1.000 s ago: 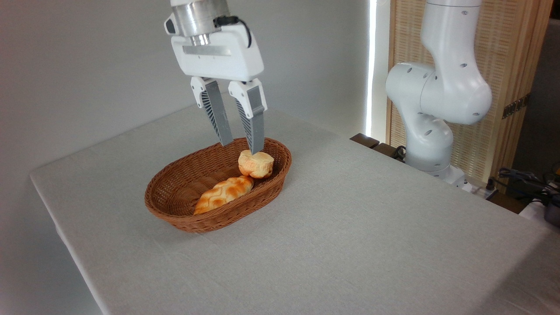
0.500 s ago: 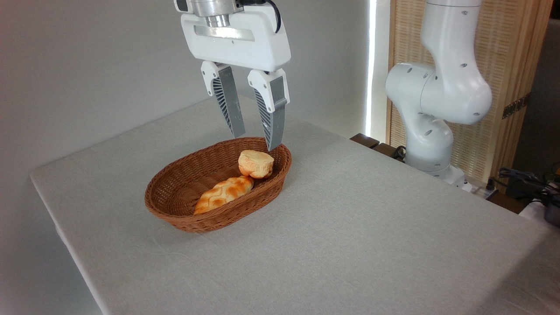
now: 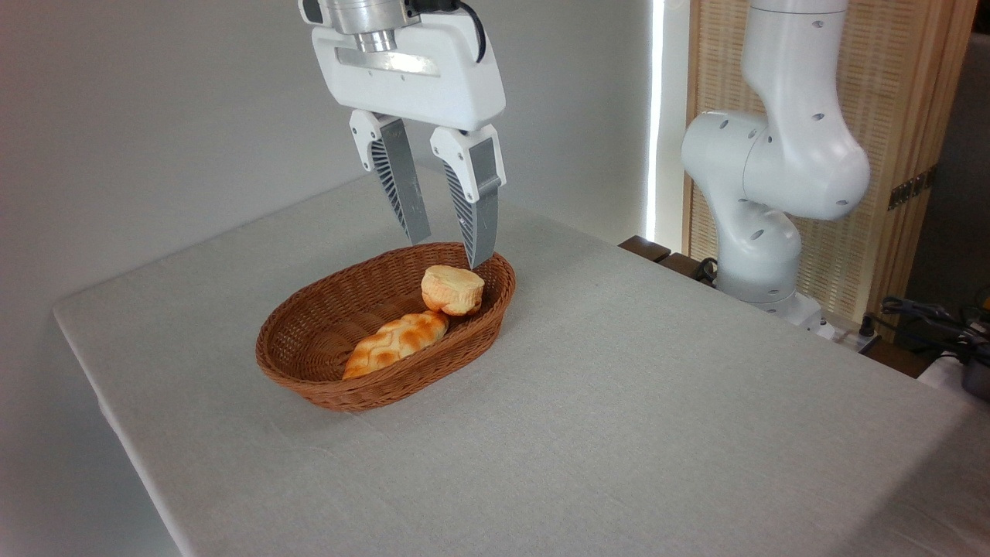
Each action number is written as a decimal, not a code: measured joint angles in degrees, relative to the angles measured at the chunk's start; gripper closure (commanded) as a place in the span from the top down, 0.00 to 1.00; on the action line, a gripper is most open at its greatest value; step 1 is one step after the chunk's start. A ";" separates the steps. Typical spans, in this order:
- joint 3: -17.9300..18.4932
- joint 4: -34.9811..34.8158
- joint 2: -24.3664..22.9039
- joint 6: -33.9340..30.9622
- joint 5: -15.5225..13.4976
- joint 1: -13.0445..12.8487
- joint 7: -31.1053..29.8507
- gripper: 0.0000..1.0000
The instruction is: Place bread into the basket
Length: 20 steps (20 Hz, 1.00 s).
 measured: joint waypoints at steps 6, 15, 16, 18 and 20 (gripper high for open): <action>-0.08 4.74 3.94 -3.36 0.00 -0.43 0.02 1.00; -0.04 4.87 4.25 -1.16 0.00 -1.05 0.06 1.00; -0.04 4.87 4.31 -1.15 0.00 -1.05 0.07 1.00; -0.04 4.87 4.42 -1.14 0.00 -1.05 0.07 1.00; -0.04 4.87 4.44 -1.13 0.00 -1.05 0.07 1.00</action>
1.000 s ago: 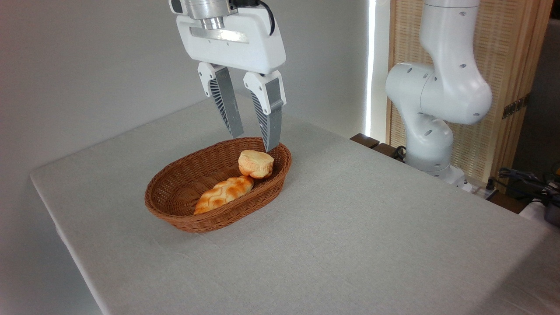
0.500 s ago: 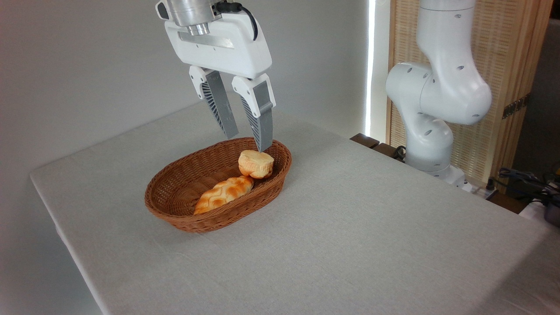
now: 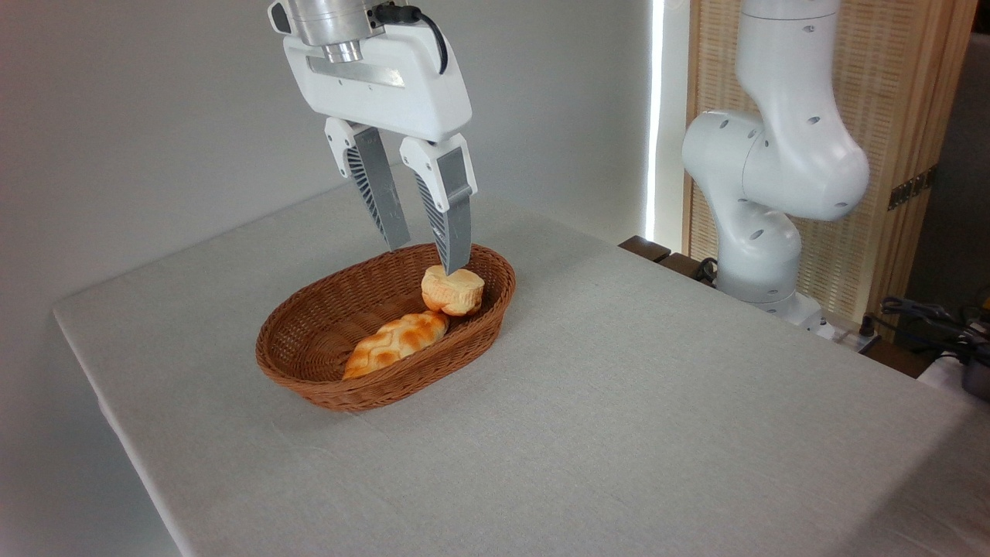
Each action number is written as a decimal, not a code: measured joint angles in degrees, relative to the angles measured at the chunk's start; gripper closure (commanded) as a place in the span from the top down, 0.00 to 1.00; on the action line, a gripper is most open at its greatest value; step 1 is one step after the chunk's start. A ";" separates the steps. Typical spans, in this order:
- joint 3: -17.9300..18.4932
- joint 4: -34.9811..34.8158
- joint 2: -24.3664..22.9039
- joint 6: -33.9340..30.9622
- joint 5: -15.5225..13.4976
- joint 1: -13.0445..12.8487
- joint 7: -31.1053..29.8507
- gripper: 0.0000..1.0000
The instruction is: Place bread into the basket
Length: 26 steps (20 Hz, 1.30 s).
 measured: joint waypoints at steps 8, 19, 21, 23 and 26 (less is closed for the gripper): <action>0.00 0.00 0.00 0.29 0.01 -0.02 0.01 1.00; 0.04 0.00 0.00 0.29 0.00 -0.08 0.01 1.00; 0.04 0.00 0.00 0.29 0.00 -0.08 0.01 1.00; 0.05 -0.01 0.00 0.29 0.00 -0.08 0.01 1.00; 0.07 -0.02 0.01 0.31 -1.82 -0.08 0.01 1.00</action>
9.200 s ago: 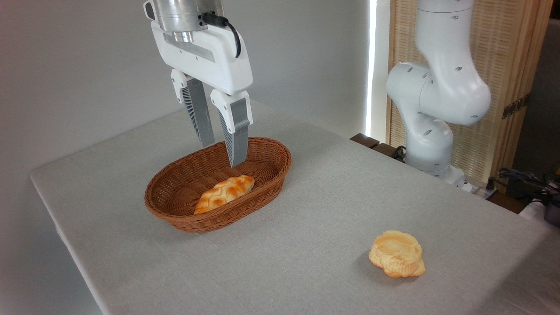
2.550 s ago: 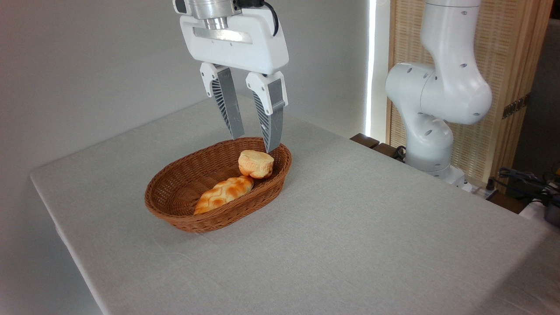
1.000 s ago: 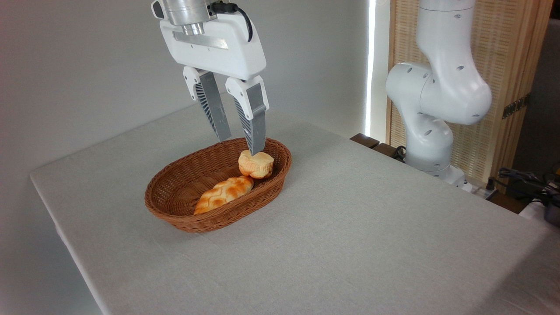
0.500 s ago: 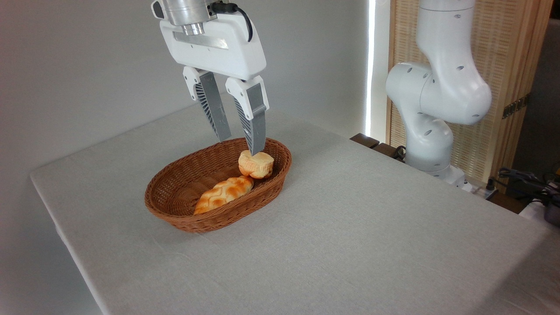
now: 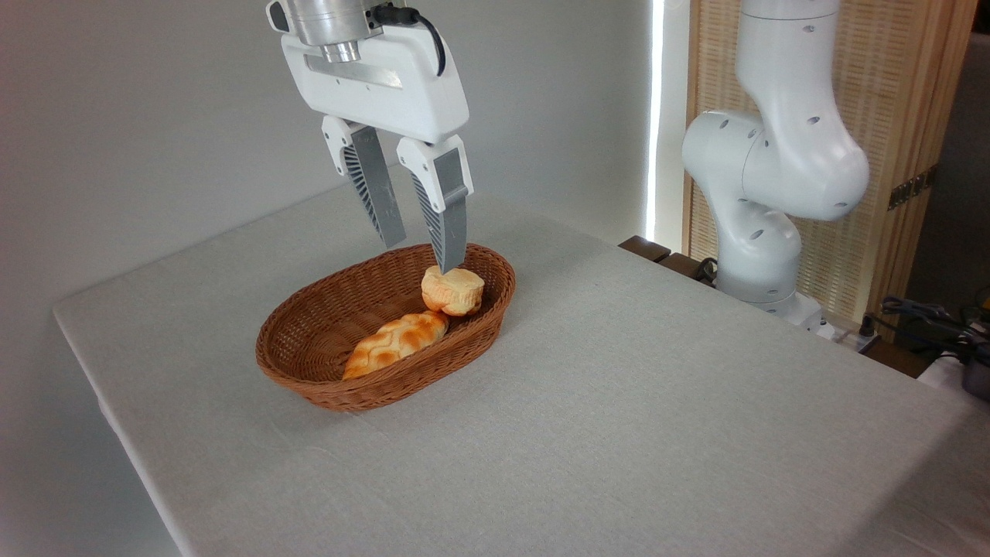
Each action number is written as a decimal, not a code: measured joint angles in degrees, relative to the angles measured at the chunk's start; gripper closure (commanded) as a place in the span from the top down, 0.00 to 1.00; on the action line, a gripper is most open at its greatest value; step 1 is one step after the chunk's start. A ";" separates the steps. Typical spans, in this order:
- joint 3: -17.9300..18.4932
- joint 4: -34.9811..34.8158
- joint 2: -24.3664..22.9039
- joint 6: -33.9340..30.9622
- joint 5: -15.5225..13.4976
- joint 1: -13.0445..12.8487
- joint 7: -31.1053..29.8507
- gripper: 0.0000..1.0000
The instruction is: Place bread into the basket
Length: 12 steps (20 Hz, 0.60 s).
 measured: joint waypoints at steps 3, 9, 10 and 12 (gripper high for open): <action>0.11 0.00 0.01 0.17 -0.83 0.00 0.00 1.00; 0.46 -0.04 0.02 0.19 -0.83 0.01 0.10 1.00; 0.49 -0.04 0.02 0.19 -0.83 0.01 0.55 1.00; 0.58 -0.04 0.02 0.19 -0.83 0.01 2.24 1.00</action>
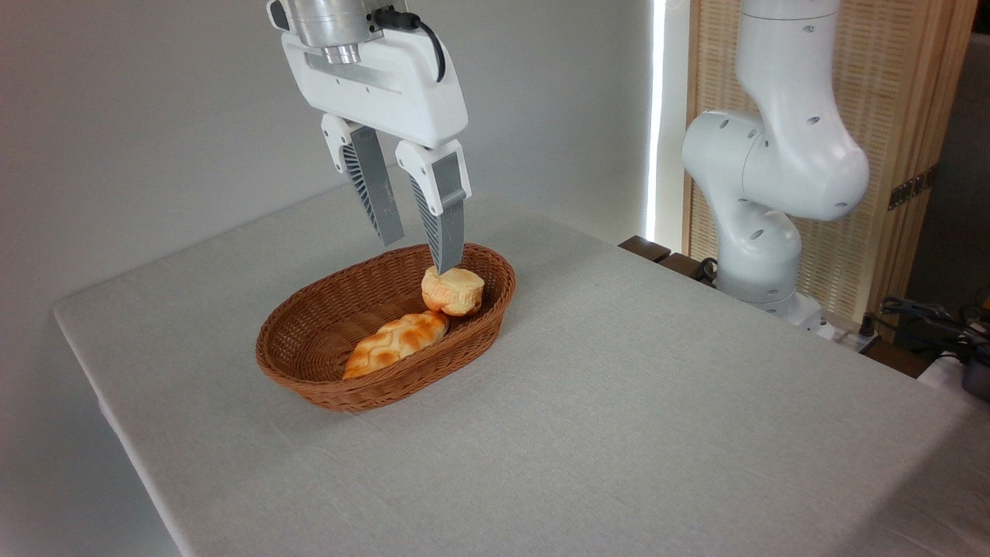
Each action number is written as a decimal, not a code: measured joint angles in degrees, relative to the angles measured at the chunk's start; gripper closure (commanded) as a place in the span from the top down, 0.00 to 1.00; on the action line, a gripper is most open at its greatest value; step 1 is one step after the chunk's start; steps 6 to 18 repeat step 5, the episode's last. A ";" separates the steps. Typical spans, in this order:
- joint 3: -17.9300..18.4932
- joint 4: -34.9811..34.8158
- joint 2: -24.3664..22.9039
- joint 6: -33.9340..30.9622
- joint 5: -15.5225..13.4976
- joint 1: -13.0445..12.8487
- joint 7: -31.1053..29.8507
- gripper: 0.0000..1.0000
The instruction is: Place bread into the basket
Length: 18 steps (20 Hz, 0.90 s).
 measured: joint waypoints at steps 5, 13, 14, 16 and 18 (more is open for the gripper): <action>1.08 0.00 0.00 0.00 0.00 0.03 1.44 1.00; 1.08 0.00 0.00 0.00 0.00 0.03 1.44 1.00; 1.08 0.00 0.00 0.00 0.00 0.03 1.44 1.00; 1.08 0.00 0.00 0.00 0.00 0.03 1.44 1.00; 1.08 0.00 0.00 0.00 0.00 0.03 1.44 1.00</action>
